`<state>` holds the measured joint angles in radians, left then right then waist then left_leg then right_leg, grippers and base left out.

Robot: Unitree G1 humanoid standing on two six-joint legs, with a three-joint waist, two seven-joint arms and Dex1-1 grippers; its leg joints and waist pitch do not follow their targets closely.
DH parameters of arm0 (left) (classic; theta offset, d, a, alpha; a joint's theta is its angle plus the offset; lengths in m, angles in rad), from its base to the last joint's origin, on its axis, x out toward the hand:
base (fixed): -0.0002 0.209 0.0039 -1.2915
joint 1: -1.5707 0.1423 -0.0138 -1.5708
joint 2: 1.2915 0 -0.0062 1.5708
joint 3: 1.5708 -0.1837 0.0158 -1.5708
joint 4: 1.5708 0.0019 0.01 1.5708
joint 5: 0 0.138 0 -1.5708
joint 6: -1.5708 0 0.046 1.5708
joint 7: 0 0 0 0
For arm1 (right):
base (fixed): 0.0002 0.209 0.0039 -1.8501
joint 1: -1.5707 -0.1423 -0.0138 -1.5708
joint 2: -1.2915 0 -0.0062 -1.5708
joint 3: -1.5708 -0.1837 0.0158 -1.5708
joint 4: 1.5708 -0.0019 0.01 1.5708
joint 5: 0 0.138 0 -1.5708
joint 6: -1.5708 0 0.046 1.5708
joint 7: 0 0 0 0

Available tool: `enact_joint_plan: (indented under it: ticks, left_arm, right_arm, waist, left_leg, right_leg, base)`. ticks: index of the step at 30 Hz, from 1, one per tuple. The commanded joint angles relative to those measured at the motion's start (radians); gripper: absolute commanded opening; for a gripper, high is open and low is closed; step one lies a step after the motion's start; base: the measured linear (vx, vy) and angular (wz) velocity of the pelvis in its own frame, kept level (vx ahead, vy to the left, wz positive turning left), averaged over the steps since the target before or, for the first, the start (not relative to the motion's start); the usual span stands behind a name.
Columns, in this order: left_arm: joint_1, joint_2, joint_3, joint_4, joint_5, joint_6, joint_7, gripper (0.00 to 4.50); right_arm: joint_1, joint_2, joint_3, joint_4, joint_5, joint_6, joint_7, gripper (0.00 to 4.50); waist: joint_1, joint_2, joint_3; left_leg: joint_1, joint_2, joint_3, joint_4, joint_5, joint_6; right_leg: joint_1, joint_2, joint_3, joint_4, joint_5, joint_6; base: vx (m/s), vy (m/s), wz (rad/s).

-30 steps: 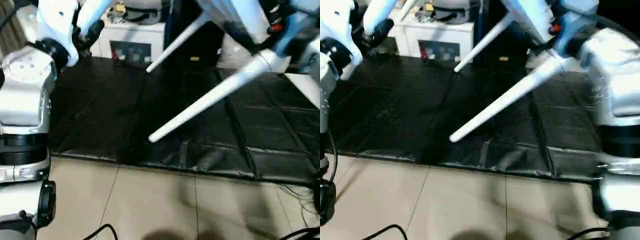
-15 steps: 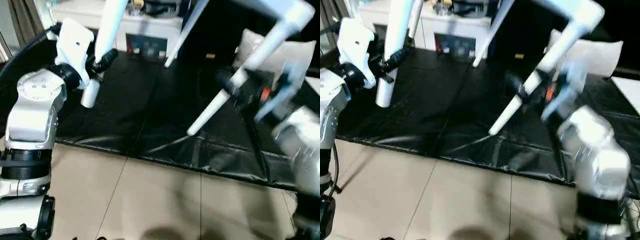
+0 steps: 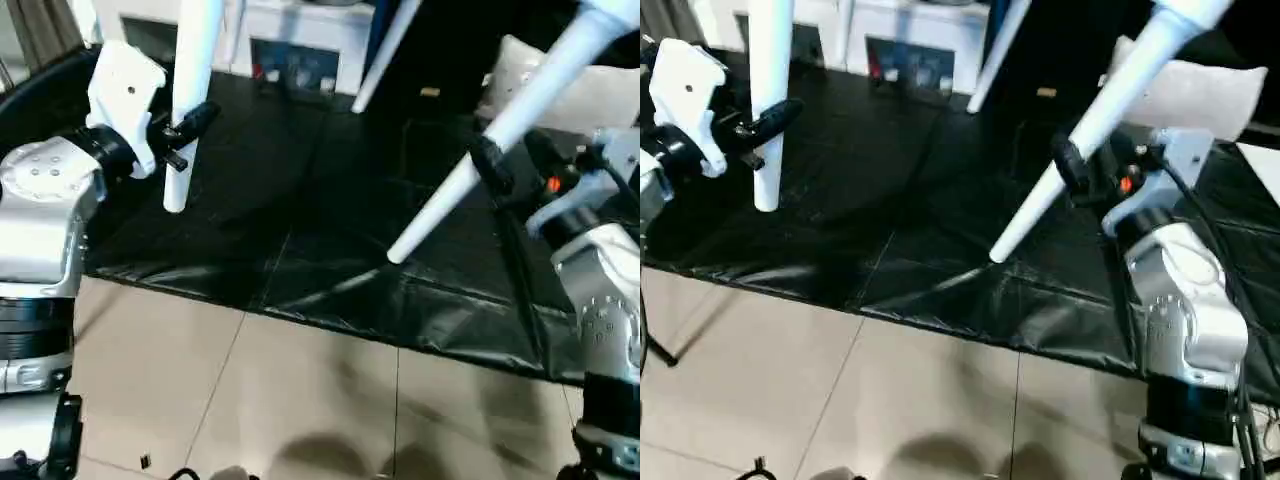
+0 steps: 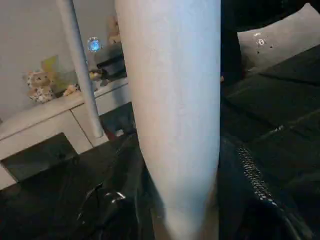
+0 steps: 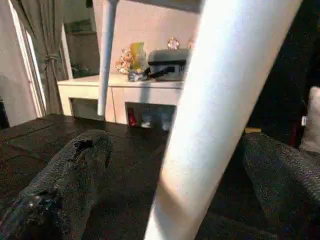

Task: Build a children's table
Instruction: Flip table

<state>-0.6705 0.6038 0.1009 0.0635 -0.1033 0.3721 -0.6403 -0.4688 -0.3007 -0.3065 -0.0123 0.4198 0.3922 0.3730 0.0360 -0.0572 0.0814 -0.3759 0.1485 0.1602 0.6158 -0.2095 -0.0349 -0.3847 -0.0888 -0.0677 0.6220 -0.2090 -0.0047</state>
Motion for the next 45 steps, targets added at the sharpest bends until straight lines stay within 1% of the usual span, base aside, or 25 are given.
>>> enact_joint_plan:
  ticks: [1, 3, 5, 8, 10, 12, 13, 14, 15, 16, 18, 20, 21, 23, 25, 26, 27, 29, 34, 38, 39, 40, 41, 43, 45]
  left_arm:
    - [0.029, 0.024, -0.080, -0.010, 0.037, -0.020, -0.073, 1.64]
    - [0.031, 0.029, -0.076, -0.005, 0.033, -0.025, -0.077, 1.64]
    - [0.031, 0.035, -0.079, 0.005, 0.037, -0.037, -0.079, 1.64]
    - [0.030, 0.037, -0.083, 0.016, 0.037, -0.047, -0.081, 1.64]
    - [0.029, 0.036, -0.086, 0.027, 0.033, -0.056, -0.081, 1.64]
    - [0.027, 0.035, -0.089, 0.031, 0.031, -0.058, -0.081, 1.64]
    - [0.027, 0.032, -0.087, 0.033, 0.028, -0.058, -0.078, 1.64]
    - [0.027, 0.026, -0.083, 0.038, 0.024, -0.060, -0.072, 1.64]
    - [0.027, 0.019, -0.080, 0.043, 0.020, -0.061, -0.065, 1.64]
    - [0.028, 0.009, -0.079, 0.054, 0.022, -0.071, -0.055, 1.64]
    - [0.028, -0.008, -0.074, 0.074, 0.015, -0.083, -0.047, 1.64]
    - [0.027, -0.035, -0.069, 0.120, 0.012, -0.116, -0.028, 1.64]
    - [0.027, -0.036, -0.070, 0.122, 0.013, -0.118, -0.028, 1.64]
    - [0.026, -0.051, -0.073, 0.193, 0.034, -0.177, 0.003, 1.64]
    - [0.026, -0.055, -0.073, 0.235, 0.048, -0.207, 0.020, 1.64]
    - [0.026, -0.055, -0.073, 0.246, 0.052, -0.215, 0.024, 1.64]
    - [0.026, -0.056, -0.072, 0.261, 0.057, -0.227, 0.031, 1.64]
    - [0.025, -0.059, -0.064, 0.285, 0.065, -0.242, 0.050, 1.64]
    - [0.014, -0.053, -0.066, 0.344, 0.091, -0.280, 0.061, 1.64]
    - [0.029, -0.035, -0.066, 0.394, 0.096, -0.281, 0.070, 1.64]
    - [0.069, -0.032, -0.044, 0.366, 0.068, -0.270, 0.063, 1.64]
    - [0.083, -0.031, -0.035, 0.358, 0.056, -0.271, 0.062, 1.64]
    - [0.100, -0.030, -0.026, 0.346, 0.044, -0.274, 0.059, 1.99]
    - [0.150, -0.036, 0.021, 0.320, -0.024, -0.292, 0.019, 2.20]
    - [0.216, -0.053, 0.091, 0.286, -0.117, -0.313, -0.027, 2.39]
  right_arm:
    - [-0.036, -0.018, -0.001, 0.062, -0.010, -0.037, 0.022, 4.50]
    - [-0.069, -0.024, 0.011, 0.121, -0.024, -0.073, 0.044, 4.50]
    - [-0.110, -0.026, 0.014, 0.192, -0.025, -0.103, 0.065, 4.50]
    - [-0.153, -0.031, 0.024, 0.271, -0.029, -0.131, 0.102, 4.50]
    - [-0.210, -0.036, 0.034, 0.389, -0.043, -0.184, 0.140, 4.50]
    - [-0.231, -0.040, 0.041, 0.430, -0.043, -0.199, 0.171, 4.50]
    - [-0.233, -0.040, 0.051, 0.421, -0.035, -0.192, 0.199, 4.50]
    - [-0.232, -0.040, 0.063, 0.397, -0.019, -0.178, 0.238, 4.50]
    - [-0.222, -0.039, 0.075, 0.349, 0.005, -0.154, 0.277, 4.50]
    - [-0.203, -0.040, 0.084, 0.282, 0.039, -0.117, 0.312, 4.50]
    - [-0.189, -0.040, 0.087, 0.240, 0.048, -0.113, 0.311, 4.50]
    - [-0.171, -0.044, 0.092, 0.185, 0.068, -0.107, 0.317, 4.50]
    - [-0.170, -0.044, 0.092, 0.182, 0.069, -0.106, 0.317, 4.50]
    - [-0.143, -0.052, 0.096, 0.084, 0.107, -0.065, 0.304, 4.50]
    - [-0.121, -0.049, 0.105, 0.016, 0.116, -0.041, 0.297, 4.50]
    - [-0.114, -0.048, 0.111, -0.001, 0.114, -0.038, 0.296, 4.50]
    - [-0.103, -0.048, 0.118, -0.024, 0.111, -0.030, 0.293, 4.50]
    - [-0.086, -0.044, 0.131, -0.059, 0.105, -0.014, 0.290, 4.50]
    - [-0.068, -0.036, 0.148, -0.085, 0.103, 0.001, 0.277, 4.50]
    - [-0.034, -0.026, 0.172, -0.061, 0.051, -0.022, 0.255, 4.50]
    - [0.002, -0.031, 0.186, -0.021, -0.023, -0.089, 0.237, 4.50]
    - [0.017, -0.035, 0.190, -0.006, -0.055, -0.118, 0.227, 4.50]
    - [0.031, -0.038, 0.191, 0.007, -0.081, -0.146, 0.217, 4.50]
    - [0.068, -0.033, 0.169, 0.006, -0.080, -0.176, 0.207, 4.50]
    - [0.118, -0.020, 0.130, -0.021, -0.042, -0.188, 0.217, 4.50]
  waist:
    - [-0.012, 0.020, -0.050]
    - [-0.014, 0.017, -0.047]
    - [-0.014, 0.022, -0.046]
    - [-0.014, 0.022, -0.044]
    - [-0.016, 0.025, -0.046]
    - [-0.013, 0.020, -0.046]
    - [-0.012, 0.022, -0.046]
    - [-0.011, 0.015, -0.049]
    - [-0.010, 0.016, -0.049]
    - [-0.007, 0.012, -0.049]
    - [-0.005, 0.011, -0.051]
    - [-0.005, 0.009, -0.059]
    - [-0.006, 0.006, -0.061]
    - [-0.005, 0.007, -0.064]
    - [-0.004, 0.007, -0.063]
    - [-0.002, 0.014, -0.064]
    - [-0.004, 0.011, -0.062]
    - [-0.003, 0.016, -0.060]
    - [-0.007, 0.014, -0.057]
    - [-0.010, 0.013, -0.051]
    - [-0.010, 0.014, -0.051]
    - [-0.007, 0.018, -0.049]
    - [-0.008, 0.016, -0.049]
    - [-0.006, 0.019, -0.051]
    - [-0.008, 0.016, -0.052]
  left_leg:
    - [0.019, 0.073, -0.018, -0.087, -0.072, 0.022]
    - [0.019, 0.074, -0.016, -0.089, -0.092, 0.017]
    - [0.023, 0.076, -0.015, -0.090, -0.107, 0.004]
    - [0.023, 0.076, -0.012, -0.091, -0.122, -0.004]
    - [0.022, 0.076, -0.011, -0.091, -0.122, -0.007]
    - [0.024, 0.077, -0.008, -0.090, -0.124, -0.005]
    - [0.024, 0.079, -0.007, -0.089, -0.112, 0.001]
    - [0.024, 0.081, -0.006, -0.089, -0.086, 0.012]
    - [0.022, 0.080, -0.006, -0.088, -0.076, 0.019]
    - [0.022, 0.082, -0.007, -0.088, -0.043, 0.041]
    - [0.022, 0.082, -0.006, -0.086, 0.003, 0.069]
    - [0.024, 0.081, -0.003, -0.079, 0.054, 0.088]
    - [0.019, 0.079, -0.004, -0.077, 0.077, 0.098]
    - [0.020, 0.078, -0.002, -0.069, 0.142, 0.136]
    - [0.020, 0.079, -0.001, -0.069, 0.147, 0.155]
    - [0.021, 0.082, -0.004, -0.068, 0.151, 0.159]
    - [0.020, 0.083, -0.003, -0.068, 0.149, 0.160]
    - [0.020, 0.083, -0.002, -0.071, 0.115, 0.147]
    - [0.018, 0.083, -0.002, -0.077, 0.047, 0.100]
    - [0.018, 0.083, -0.001, -0.084, -0.014, 0.059]
    - [0.019, 0.084, -0.001, -0.085, -0.029, 0.050]
    - [0.019, 0.085, 0.000, -0.087, -0.052, 0.025]
    - [0.021, 0.084, 0.001, -0.089, -0.065, 0.012]
    - [0.019, 0.084, -0.001, -0.089, -0.052, 0.009]
    - [0.017, 0.084, 0.000, -0.089, -0.047, 0.026]
  right_leg:
    - [0.032, -0.061, 0.054, -0.054, -0.015, -0.249]
    - [0.032, -0.061, 0.054, -0.056, -0.040, -0.256]
    - [0.031, -0.061, 0.055, -0.056, -0.052, -0.257]
    - [0.031, -0.061, 0.056, -0.060, -0.055, -0.263]
    - [0.031, -0.061, 0.055, -0.058, -0.049, -0.271]
    - [0.031, -0.062, 0.056, -0.059, -0.047, -0.276]
    - [0.031, -0.063, 0.057, -0.057, -0.033, -0.279]
    - [0.034, -0.061, 0.057, -0.054, -0.006, -0.279]
    - [0.036, -0.062, 0.057, -0.052, 0.007, -0.281]
    - [0.039, -0.063, 0.057, -0.051, 0.032, -0.281]
    - [0.039, -0.063, 0.057, -0.048, 0.074, -0.284]
    - [0.035, -0.063, 0.057, -0.042, 0.129, -0.297]
    - [0.039, -0.064, 0.057, -0.038, 0.155, -0.301]
    - [0.033, -0.059, 0.054, -0.033, 0.225, -0.314]
    - [0.031, -0.061, 0.054, -0.032, 0.227, -0.318]
    - [0.030, -0.061, 0.052, -0.032, 0.225, -0.322]
    - [0.029, -0.060, 0.052, -0.032, 0.223, -0.323]
    - [0.029, -0.062, 0.052, -0.035, 0.183, -0.325]
    - [0.032, -0.064, 0.055, -0.042, 0.121, -0.308]
    - [0.032, -0.064, 0.057, -0.048, 0.062, -0.291]
    - [0.033, -0.065, 0.057, -0.049, 0.046, -0.289]
    - [0.031, -0.067, 0.058, -0.052, 0.022, -0.279]
    - [0.033, -0.066, 0.059, -0.055, 0.015, -0.273]
    - [0.035, -0.065, 0.060, -0.051, 0.048, -0.277]
    - [0.037, -0.061, 0.060, -0.051, 0.079, -0.279]
  base:
    - [0.000, 0.000, 0.00]
    - [0.000, 0.000, 0.00]
    - [0.000, 0.000, 0.00]
    - [0.000, 0.000, 0.00]
    - [0.000, 0.000, 0.00]
    - [0.000, 0.000, 0.00]
    - [0.000, 0.000, 0.00]
    - [0.000, 0.000, 0.00]
    - [0.000, 0.000, 0.00]
    - [0.000, 0.000, 0.00]
    - [0.000, 0.000, 0.00]
    - [0.000, 0.000, 0.00]
    - [0.000, 0.000, 0.00]
    - [0.000, 0.000, 0.00]
    - [0.000, 0.000, 0.00]
    - [0.000, 0.000, 0.00]
    - [0.000, 0.000, 0.00]
    - [0.000, 0.000, 0.00]
    - [0.000, 0.000, 0.00]
    - [0.000, 0.000, 0.00]
    - [0.000, 0.000, 0.00]
    - [0.000, 0.000, 0.00]
    - [0.000, 0.000, 0.00]
    - [0.000, 0.000, 0.00]
    - [0.000, 0.000, 0.00]
